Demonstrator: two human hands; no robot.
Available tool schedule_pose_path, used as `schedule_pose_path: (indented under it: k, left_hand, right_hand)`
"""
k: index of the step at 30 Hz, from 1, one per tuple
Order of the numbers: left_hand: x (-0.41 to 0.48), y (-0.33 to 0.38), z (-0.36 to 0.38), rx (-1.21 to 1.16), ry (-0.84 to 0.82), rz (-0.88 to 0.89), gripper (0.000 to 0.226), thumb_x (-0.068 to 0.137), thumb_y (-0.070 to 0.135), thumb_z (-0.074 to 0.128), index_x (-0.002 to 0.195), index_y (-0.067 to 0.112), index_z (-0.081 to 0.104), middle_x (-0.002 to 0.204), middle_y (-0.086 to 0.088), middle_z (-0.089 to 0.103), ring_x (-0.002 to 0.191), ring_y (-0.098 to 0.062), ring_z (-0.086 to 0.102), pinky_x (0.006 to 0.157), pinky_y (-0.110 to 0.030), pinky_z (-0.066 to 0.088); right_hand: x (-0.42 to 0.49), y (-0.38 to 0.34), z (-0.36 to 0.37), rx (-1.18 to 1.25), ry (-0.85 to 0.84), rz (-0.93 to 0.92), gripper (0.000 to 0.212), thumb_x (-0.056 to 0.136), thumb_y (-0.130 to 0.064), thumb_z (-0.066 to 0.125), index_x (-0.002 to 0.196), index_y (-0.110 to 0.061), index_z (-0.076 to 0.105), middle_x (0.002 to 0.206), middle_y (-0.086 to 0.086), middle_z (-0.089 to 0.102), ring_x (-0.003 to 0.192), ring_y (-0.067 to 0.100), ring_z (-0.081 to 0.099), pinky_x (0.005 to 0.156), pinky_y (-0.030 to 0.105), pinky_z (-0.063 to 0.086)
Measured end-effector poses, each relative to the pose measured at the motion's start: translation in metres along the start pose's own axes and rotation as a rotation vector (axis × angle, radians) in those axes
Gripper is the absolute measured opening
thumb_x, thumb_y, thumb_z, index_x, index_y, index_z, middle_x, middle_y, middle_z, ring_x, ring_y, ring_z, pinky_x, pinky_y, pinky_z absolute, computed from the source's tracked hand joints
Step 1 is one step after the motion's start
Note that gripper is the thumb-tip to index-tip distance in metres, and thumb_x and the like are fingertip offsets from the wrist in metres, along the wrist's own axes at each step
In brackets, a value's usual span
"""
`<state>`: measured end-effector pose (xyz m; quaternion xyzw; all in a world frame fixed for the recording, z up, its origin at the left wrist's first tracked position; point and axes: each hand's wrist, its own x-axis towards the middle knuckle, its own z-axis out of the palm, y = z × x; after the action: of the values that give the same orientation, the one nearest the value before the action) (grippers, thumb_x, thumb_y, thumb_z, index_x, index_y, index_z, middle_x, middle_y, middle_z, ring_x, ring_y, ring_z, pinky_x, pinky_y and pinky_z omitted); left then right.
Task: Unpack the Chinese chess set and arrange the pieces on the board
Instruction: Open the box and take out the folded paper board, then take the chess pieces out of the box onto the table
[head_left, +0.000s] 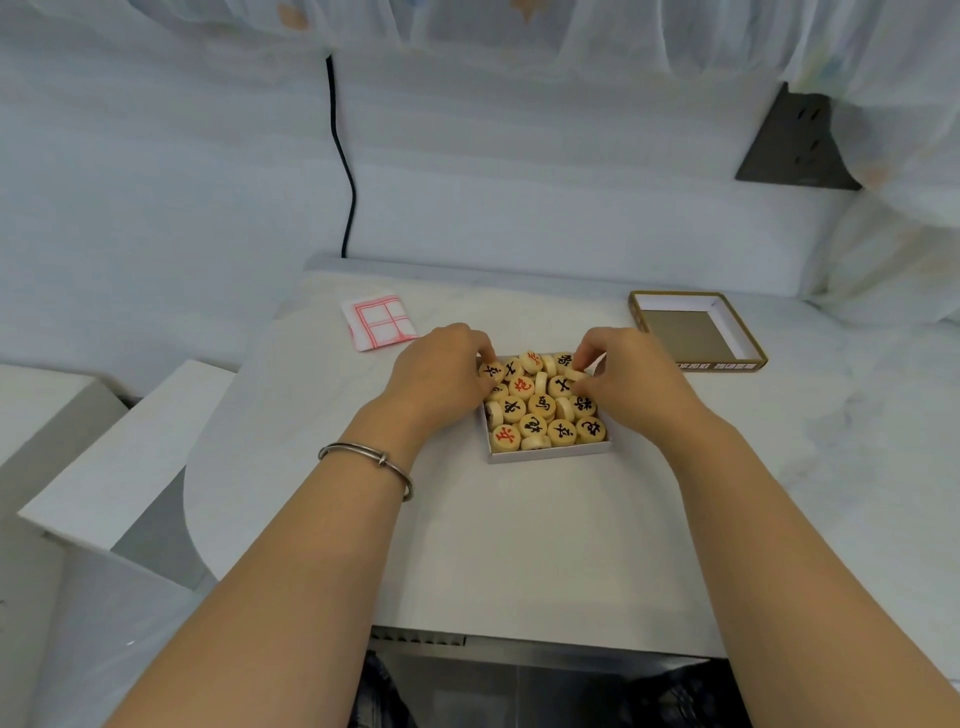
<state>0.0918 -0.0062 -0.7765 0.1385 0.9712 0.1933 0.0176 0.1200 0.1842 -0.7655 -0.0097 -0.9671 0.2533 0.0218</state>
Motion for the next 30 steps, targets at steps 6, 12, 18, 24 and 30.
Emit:
schedule_pose_path:
  k: [6,12,18,24,30]
  left_hand:
    - [-0.002,0.0,-0.01,-0.062,-0.116,0.039,0.025,0.085,0.034,0.062,0.106,0.02,0.063,0.096,0.005,0.052,0.085,-0.012,0.049,0.07,-0.025,0.04]
    - [-0.002,-0.001,-0.015,0.019,-0.221,0.088,0.029,0.088,0.03,0.061,0.115,0.021,0.061,0.1,0.003,0.047,0.09,-0.014,0.046,0.075,-0.023,0.036]
    - [0.001,0.002,-0.01,0.047,-0.187,0.069,0.031,0.086,0.035,0.063,0.111,0.018,0.061,0.105,-0.001,0.051,0.091,-0.014,0.043,0.076,-0.026,0.038]
    - [0.003,0.004,-0.008,0.109,-0.168,0.088,0.031,0.085,0.036,0.064,0.109,0.017,0.062,0.106,-0.003,0.054,0.091,-0.016,0.044,0.076,-0.028,0.042]
    - [0.005,0.009,-0.006,0.148,-0.138,0.149,0.033,0.084,0.028,0.067,0.115,0.019,0.063,0.109,-0.003,0.055,0.104,-0.02,0.049,0.079,-0.03,0.044]
  right_hand:
    - [-0.003,-0.004,-0.002,-0.032,-0.007,-0.005,0.012,0.082,-0.02,0.07,0.092,-0.014,0.068,0.071,-0.016,0.046,0.08,0.012,0.052,0.07,0.026,0.04]
    - [0.0,-0.011,0.006,-0.098,0.001,-0.019,0.016,0.083,-0.021,0.068,0.096,-0.014,0.062,0.098,0.001,0.062,0.089,0.018,0.057,0.072,0.029,0.047]
    - [0.003,-0.014,0.011,-0.099,-0.009,0.034,0.017,0.081,-0.021,0.065,0.095,-0.017,0.058,0.09,-0.003,0.054,0.089,0.02,0.058,0.072,0.031,0.049]
    - [0.003,-0.013,0.004,-0.088,-0.094,0.035,0.021,0.082,-0.018,0.063,0.103,-0.017,0.06,0.095,-0.003,0.055,0.09,0.017,0.058,0.071,0.028,0.048]
    - [0.004,-0.014,0.006,-0.123,-0.079,0.035,0.023,0.081,-0.024,0.068,0.102,-0.015,0.065,0.095,-0.001,0.058,0.089,0.017,0.057,0.07,0.027,0.045]
